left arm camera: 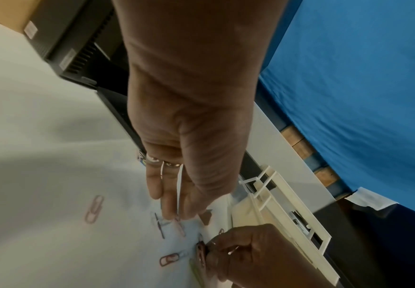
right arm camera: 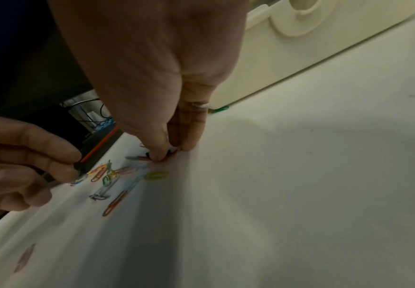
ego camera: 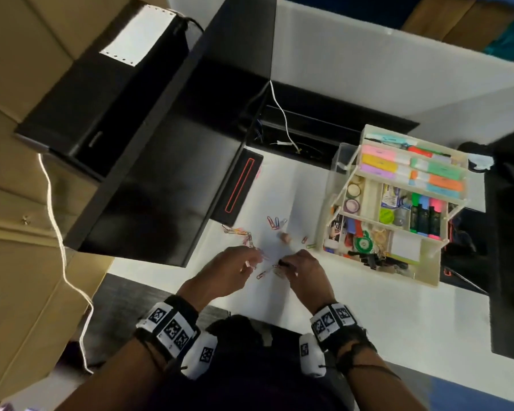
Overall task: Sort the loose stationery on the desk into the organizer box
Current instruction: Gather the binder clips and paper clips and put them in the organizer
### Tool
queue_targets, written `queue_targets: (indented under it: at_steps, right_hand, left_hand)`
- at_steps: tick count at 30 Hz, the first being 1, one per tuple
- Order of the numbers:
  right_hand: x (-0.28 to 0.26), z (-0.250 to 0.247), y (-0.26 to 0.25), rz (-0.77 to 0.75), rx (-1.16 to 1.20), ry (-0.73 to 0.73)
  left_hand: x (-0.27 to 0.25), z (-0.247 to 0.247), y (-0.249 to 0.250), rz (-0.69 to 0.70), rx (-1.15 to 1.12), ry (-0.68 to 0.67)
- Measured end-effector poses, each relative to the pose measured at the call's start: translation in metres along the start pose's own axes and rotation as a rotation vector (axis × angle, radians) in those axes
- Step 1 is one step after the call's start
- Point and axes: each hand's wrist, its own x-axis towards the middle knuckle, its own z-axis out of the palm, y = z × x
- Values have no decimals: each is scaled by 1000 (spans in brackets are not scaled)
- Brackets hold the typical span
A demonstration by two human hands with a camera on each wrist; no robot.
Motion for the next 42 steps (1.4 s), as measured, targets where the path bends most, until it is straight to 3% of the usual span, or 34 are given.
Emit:
queue_targets:
  at_steps: [6,13,18,27,30,35,39,42]
  right_hand:
    - [-5,-1,6,19,-15,45]
    - [-11,7,17,88,82,176]
    - [-7,11,23,61,69,161]
    - [-3,2,18,124,213,164]
    - [-13,-8,14,201,376,182]
    - [-29,-43,4,221,625,178]
    - [-41,-68,14,244,791,278]
    - [-47,-85,33,289,751,389]
  left_hand:
    - [18,9,0,-34,77,-26]
    - [45,41,26,80,315,-5]
    - [70,54,48,95,355,-1]
    - [91,45,57,54,223,-4]
    - [89,34,62,112,65,-2]
    - [82,29,85,86,-157,-61]
    - [83,38,107,173,-231,-98]
    - [85,49,116,221,-174,-131]
